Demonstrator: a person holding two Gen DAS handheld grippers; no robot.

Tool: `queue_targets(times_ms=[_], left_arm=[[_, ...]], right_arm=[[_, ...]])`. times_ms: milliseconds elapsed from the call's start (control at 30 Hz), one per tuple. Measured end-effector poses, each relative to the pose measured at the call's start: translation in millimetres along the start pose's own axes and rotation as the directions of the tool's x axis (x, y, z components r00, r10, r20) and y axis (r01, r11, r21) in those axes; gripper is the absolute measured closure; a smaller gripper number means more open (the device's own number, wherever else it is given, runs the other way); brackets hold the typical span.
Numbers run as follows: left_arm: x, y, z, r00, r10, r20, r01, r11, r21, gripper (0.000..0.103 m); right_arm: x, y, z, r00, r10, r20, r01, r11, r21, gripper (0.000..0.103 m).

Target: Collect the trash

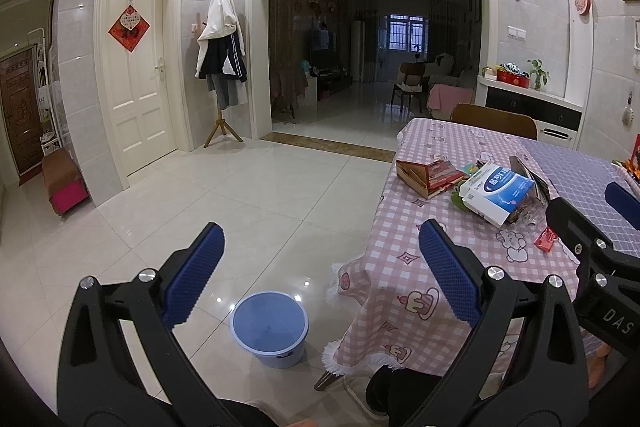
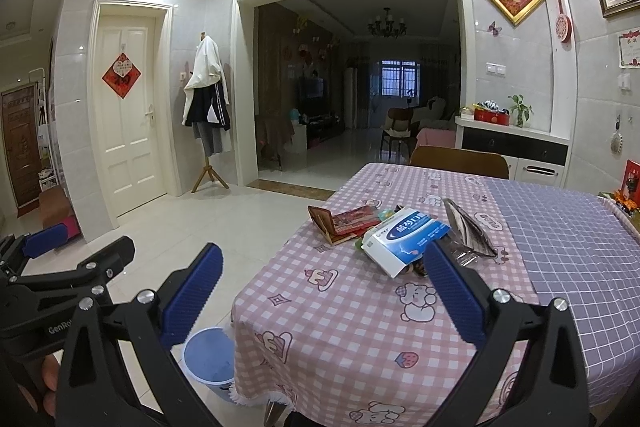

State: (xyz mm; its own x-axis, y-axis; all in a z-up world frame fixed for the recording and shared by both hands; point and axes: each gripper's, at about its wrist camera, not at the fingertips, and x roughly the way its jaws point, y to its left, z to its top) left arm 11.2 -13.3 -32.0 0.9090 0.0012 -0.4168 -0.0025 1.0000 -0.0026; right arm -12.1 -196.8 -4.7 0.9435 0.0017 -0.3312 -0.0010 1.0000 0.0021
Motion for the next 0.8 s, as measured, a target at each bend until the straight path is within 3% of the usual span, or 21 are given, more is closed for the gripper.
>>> queue_targets(times_ms=[533, 800], left_arm=[[39.6, -27.0, 0.2, 0.995, -0.006, -0.099, 0.012, 0.998, 0.061, 0.007], [82.1, -92.2, 3.8, 0.983, -0.083, -0.162, 0.105, 0.985, 0.134, 0.007]], right_arm=[[45.0, -41.9, -23.0, 0.994, -0.007, -0.107, 0.013, 0.998, 0.058, 0.004], [70.6, -128.6, -41.6, 0.978, -0.138, -0.155, 0.162, 0.973, 0.161, 0.004]])
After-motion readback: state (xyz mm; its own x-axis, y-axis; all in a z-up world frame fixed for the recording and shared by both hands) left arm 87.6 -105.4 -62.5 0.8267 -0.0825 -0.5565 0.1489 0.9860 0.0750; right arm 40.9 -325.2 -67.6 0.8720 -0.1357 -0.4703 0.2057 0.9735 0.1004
